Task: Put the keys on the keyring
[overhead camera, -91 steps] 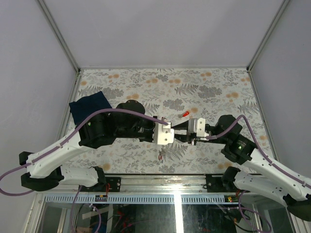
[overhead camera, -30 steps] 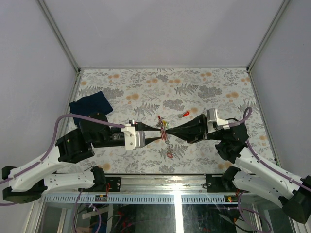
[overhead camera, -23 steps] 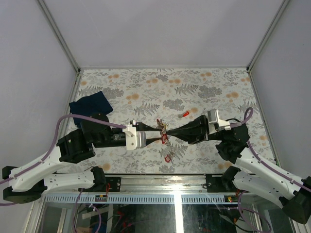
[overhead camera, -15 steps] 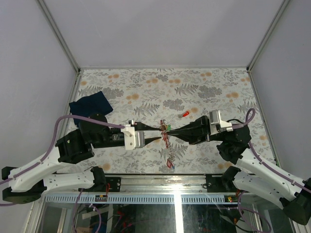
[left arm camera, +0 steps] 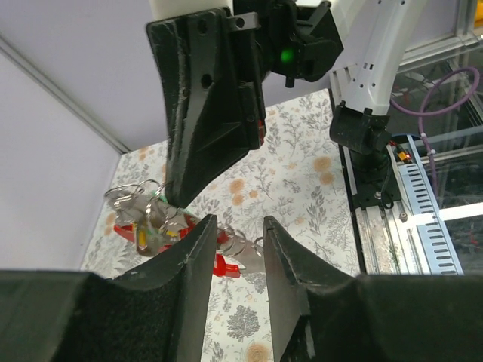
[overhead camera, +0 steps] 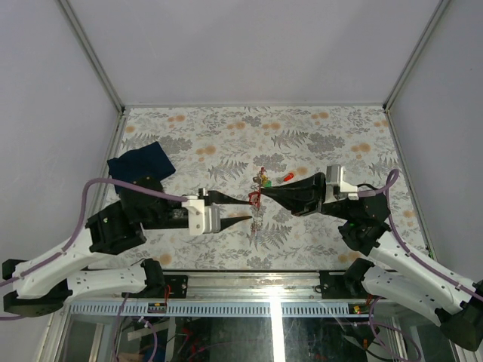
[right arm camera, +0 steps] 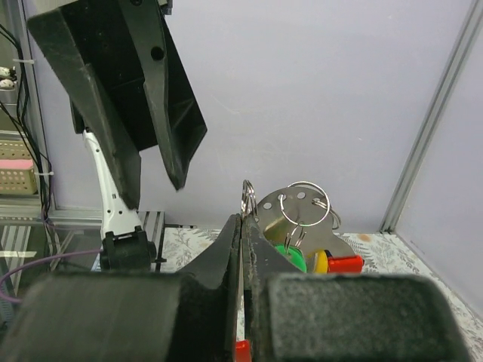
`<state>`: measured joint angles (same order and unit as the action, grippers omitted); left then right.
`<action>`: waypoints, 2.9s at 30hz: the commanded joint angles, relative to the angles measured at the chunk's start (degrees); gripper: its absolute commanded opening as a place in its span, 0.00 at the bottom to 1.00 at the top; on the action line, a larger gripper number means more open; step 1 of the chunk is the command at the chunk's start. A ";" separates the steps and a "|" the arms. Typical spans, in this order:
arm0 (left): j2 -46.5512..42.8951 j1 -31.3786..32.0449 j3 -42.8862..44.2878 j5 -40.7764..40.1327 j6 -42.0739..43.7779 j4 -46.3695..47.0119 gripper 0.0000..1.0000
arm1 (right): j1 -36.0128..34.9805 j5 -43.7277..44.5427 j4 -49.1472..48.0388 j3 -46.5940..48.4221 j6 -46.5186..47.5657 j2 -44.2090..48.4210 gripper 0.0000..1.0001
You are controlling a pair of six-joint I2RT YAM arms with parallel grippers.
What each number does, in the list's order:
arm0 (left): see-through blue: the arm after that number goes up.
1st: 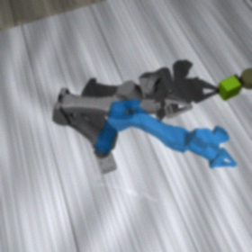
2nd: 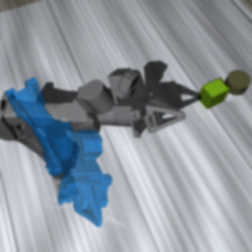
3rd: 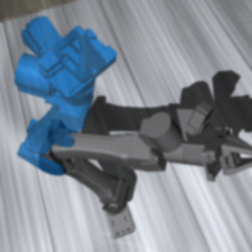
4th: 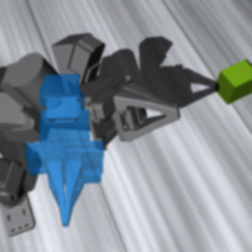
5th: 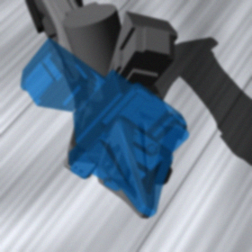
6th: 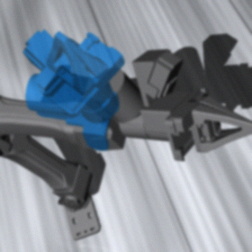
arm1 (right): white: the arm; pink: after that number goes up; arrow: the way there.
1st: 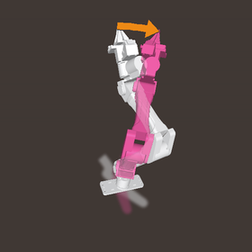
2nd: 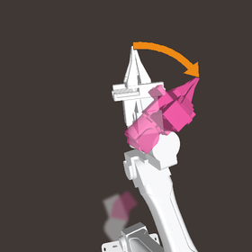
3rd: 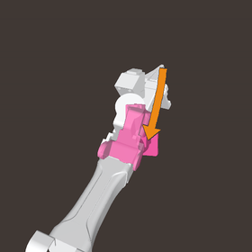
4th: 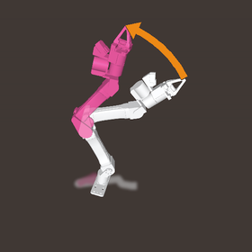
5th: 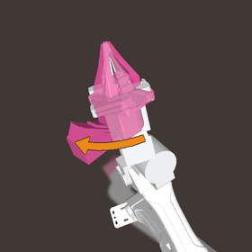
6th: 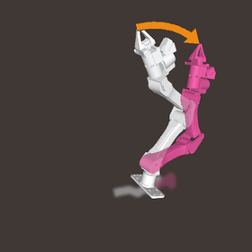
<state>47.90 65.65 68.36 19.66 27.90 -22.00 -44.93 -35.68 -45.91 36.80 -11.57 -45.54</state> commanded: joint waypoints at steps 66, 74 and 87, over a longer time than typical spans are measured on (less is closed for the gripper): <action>2.82 0.34 -1.37 0.38 0.43 7.23 0.18 | 0.21 -9.73 -3.32 3.06 -0.30 0.32 0.00; 3.11 0.37 -1.27 0.52 0.19 7.17 0.09 | 0.22 -10.02 -2.69 3.11 0.13 0.40 0.00; 6.83 0.41 6.35 -2.25 2.48 -5.98 0.00 | 0.27 -8.30 10.32 4.69 9.49 3.81 0.19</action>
<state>53.63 65.65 70.41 19.03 28.60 -23.27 -44.93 -45.89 -40.40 37.39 -7.97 -44.03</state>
